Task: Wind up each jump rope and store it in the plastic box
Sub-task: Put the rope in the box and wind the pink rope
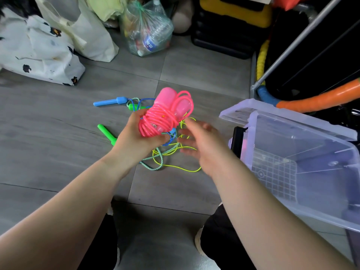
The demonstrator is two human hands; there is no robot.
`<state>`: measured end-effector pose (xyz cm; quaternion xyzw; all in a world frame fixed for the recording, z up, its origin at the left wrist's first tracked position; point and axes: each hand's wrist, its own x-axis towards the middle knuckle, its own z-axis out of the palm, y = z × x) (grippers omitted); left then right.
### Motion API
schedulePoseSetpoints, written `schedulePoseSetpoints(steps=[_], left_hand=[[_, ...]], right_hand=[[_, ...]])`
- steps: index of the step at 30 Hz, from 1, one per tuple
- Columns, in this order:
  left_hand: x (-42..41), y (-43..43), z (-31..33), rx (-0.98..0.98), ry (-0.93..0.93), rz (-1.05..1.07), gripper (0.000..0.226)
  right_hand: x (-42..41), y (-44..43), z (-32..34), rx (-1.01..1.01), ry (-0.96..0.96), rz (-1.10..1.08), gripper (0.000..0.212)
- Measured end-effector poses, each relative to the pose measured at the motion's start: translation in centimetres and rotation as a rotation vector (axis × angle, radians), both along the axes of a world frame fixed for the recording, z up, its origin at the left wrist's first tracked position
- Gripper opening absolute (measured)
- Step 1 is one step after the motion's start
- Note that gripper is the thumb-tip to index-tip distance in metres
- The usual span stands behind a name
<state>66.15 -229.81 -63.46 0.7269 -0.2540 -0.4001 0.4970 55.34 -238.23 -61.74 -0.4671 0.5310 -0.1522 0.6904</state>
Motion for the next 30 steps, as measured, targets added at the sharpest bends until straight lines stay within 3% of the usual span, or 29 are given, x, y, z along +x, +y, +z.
schedulePoseSetpoints(steps=[3,7,11,14,15,16,20,23,28,30], left_hand=[[-0.6,0.1,0.3,-0.033,-0.045,-0.095,0.070],[-1.6,0.2,1.1,-0.028,-0.094,-0.341,0.074],[-2.6,0.6,1.8,-0.019,0.005,-0.505,0.071],[-3.4,-0.2,2.4,-0.064,0.083,-0.486,0.077],[-4.0,-0.8,2.3,-0.089,0.106,-0.450,0.076],[-4.8,-1.5,2.2,-0.100,0.109,-0.405,0.072],[-7.8,-4.4,0.2,-0.008,-0.029,-0.275,0.048],[-9.9,-6.0,-1.4,0.107,-0.072,-0.320,0.040],[-13.9,-7.8,-3.9,0.189,-0.111,-0.468,0.043],[-14.9,-9.2,-5.6,0.233,-0.202,-0.547,0.044]], right_hand=[[0.3,1.4,-0.7,-0.011,-0.045,0.108,0.011],[0.1,1.3,-1.1,-0.009,-0.114,0.017,0.039],[-1.4,0.6,-1.1,-0.101,-0.126,-0.060,0.008],[-3.0,-0.1,-0.6,-0.145,-0.106,-0.088,0.023],[-3.7,-0.6,-0.4,-0.169,-0.117,-0.075,0.016],[-4.4,-1.2,0.1,-0.181,-0.114,-0.061,0.004],[-8.1,-4.8,1.3,-0.167,-0.078,-0.190,0.021],[-12.1,-6.9,1.1,-0.113,0.005,-0.232,0.025],[-21.0,-10.6,-2.5,-0.052,0.237,-0.276,0.007],[-23.7,-12.3,-4.9,-0.031,0.279,-0.338,0.012]])
